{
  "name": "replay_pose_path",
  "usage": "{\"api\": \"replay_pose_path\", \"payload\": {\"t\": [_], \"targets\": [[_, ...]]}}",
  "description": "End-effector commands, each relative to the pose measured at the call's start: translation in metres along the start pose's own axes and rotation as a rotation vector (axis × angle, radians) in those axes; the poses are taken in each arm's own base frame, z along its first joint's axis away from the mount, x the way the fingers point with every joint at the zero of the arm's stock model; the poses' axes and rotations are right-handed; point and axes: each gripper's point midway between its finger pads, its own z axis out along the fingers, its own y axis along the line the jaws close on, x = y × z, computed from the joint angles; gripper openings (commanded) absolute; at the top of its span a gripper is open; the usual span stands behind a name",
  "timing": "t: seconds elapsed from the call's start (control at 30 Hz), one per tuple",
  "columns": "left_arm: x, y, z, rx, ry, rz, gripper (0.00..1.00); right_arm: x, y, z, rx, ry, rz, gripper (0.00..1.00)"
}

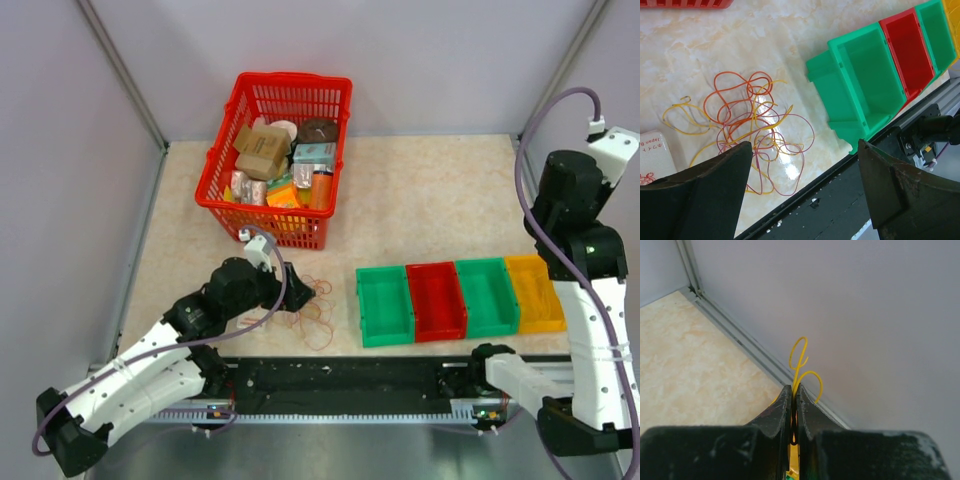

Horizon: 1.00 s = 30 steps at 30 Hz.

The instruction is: Untangle the cables

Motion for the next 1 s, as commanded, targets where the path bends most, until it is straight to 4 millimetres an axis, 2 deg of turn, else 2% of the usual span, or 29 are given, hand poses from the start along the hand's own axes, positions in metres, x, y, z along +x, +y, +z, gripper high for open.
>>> {"api": "replay_pose_path", "payload": {"t": [0.0,0.13,0.23,0.37,0.47,0.53,0.6,0.77,0.83,0.9,0.97], "targets": [[-0.016,-0.013,-0.003,0.037,-0.028,0.018,0.9,0.016,0.009,0.015,-0.007,0.053,0.039,0.0],[-0.018,-0.014,-0.006,0.038,-0.035,0.021,0.9,0.031,0.02,0.021,-0.035,0.083,0.063,0.0],[-0.018,-0.013,-0.006,0.035,-0.039,0.022,0.9,0.055,0.03,0.014,-0.09,0.137,0.129,0.0],[-0.016,-0.012,-0.004,0.032,-0.03,0.023,0.9,0.112,0.039,0.003,-0.138,0.266,0.181,0.0],[-0.013,-0.013,-0.002,0.041,-0.019,0.028,0.9,0.144,0.041,-0.007,-0.153,0.34,0.229,0.0],[-0.013,-0.014,0.001,0.046,-0.008,0.03,0.9,0.163,0.038,-0.01,-0.127,0.377,0.269,0.0],[-0.013,-0.016,0.001,0.049,-0.001,0.03,0.9,0.177,0.028,-0.01,-0.069,0.409,0.295,0.0],[-0.015,-0.018,-0.001,0.057,-0.007,0.035,0.9,0.211,-0.021,0.01,0.244,0.512,0.301,0.0],[-0.012,-0.017,0.0,0.055,0.003,0.038,0.9,0.233,-0.031,0.014,0.357,0.596,0.262,0.0],[-0.011,-0.017,0.001,0.053,0.02,0.041,0.9,0.255,-0.017,0.015,0.336,0.683,0.278,0.0],[-0.013,-0.019,0.003,0.057,0.022,0.039,0.9,0.268,-0.001,0.02,0.283,0.708,0.303,0.0]]}}
